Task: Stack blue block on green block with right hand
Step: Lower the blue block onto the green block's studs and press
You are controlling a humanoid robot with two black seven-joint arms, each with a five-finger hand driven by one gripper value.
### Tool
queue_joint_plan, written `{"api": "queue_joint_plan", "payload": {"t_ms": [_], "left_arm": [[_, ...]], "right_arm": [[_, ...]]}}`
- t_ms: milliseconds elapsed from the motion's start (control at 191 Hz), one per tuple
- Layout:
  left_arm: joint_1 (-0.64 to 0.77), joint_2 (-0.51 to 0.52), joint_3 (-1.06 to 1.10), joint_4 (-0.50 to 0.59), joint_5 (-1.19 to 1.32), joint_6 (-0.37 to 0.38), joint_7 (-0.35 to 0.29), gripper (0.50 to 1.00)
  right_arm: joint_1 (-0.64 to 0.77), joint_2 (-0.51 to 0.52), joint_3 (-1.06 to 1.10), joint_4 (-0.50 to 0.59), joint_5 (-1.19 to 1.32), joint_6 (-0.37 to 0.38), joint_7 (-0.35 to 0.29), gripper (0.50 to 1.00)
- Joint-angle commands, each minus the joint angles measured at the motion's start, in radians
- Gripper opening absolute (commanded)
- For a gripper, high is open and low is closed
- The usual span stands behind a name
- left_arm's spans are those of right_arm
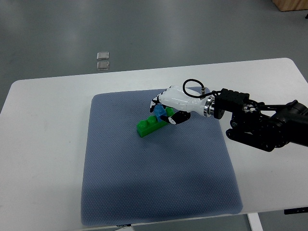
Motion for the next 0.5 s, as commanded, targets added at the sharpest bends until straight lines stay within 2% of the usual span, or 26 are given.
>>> {"api": "queue_joint_plan", "payload": {"t_ms": [0,330,424,466,497], "left_arm": [[0.0,0.0,0.0,0.0,0.0,0.0,0.0,1.0],[0.0,0.0,0.0,0.0,0.0,0.0,0.0,1.0],[0.0,0.0,0.0,0.0,0.0,0.0,0.0,1.0],[0.0,0.0,0.0,0.0,0.0,0.0,0.0,1.0],[0.0,0.0,0.0,0.0,0.0,0.0,0.0,1.0]], "right_arm": [[-0.001,0.007,-0.005,-0.009,0.0,-0.005,0.0,0.509],[0.0,0.016,-0.005,-0.023,0.0,-0.005,-0.002,0.513],[0.002,0.015,-0.004,-0.023,0.001,-0.007,-0.005,0.535],[0.002,0.015,0.002,-0.023,0.003,-0.007,-0.009,0.568],[0.002,0.015,0.004,-0.023,0.003,-0.007,-0.009,0.572]]}}
